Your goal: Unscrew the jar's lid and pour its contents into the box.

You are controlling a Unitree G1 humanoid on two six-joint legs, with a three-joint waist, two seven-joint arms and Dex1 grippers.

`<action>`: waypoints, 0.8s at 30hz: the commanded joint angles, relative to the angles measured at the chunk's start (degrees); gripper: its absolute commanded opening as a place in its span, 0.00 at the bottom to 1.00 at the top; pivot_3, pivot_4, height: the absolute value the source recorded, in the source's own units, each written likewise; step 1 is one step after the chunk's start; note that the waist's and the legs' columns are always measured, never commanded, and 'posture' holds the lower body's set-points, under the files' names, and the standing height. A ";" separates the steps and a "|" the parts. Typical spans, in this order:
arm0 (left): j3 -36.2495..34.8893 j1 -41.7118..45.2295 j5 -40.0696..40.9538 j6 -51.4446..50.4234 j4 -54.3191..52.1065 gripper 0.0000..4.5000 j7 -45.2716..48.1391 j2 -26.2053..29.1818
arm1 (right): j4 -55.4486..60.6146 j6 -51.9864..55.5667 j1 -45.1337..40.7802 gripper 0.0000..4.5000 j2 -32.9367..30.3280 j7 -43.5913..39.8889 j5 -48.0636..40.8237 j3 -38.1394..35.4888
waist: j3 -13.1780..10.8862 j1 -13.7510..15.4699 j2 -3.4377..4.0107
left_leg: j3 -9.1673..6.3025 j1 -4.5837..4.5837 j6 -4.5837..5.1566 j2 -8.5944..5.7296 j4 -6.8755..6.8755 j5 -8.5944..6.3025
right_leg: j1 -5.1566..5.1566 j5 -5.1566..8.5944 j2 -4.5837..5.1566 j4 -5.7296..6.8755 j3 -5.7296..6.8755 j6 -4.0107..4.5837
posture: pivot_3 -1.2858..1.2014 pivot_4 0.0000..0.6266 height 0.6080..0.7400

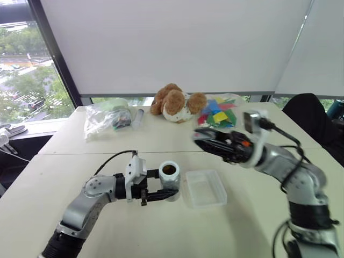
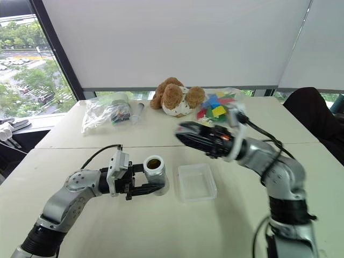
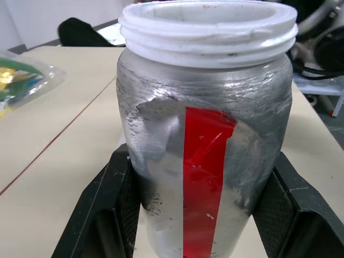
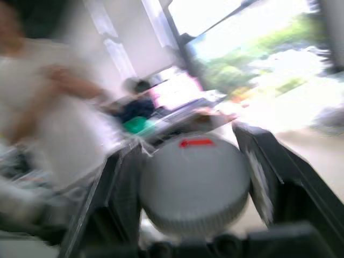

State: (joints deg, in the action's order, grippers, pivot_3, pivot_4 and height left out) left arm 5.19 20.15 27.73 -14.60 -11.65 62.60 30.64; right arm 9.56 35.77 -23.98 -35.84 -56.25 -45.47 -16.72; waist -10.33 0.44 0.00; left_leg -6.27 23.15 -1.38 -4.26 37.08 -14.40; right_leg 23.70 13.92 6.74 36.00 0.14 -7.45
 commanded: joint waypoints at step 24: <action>-0.78 11.67 -3.20 1.77 10.18 0.55 4.13 1.47 | -21.23 -37.92 22.16 0.99 -4.59 -2.74 10.87 -13.03 | -0.05 -1.06 0.09 | 0.20 -0.73 0.01 0.17 -0.11 -0.01 | -0.59 0.02 -0.06 0.01 -0.29 0.00 | 0.52 0.24 1.00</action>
State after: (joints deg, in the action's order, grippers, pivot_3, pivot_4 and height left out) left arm 5.31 30.37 25.55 -14.17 -1.53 66.41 31.28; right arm -19.68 -4.15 -2.49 -38.69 -58.20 -31.79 -28.24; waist -10.37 -0.61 0.09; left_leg -6.09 22.42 -1.36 -4.08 36.97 -14.41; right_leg 23.11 13.95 6.69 36.02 -0.15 -7.46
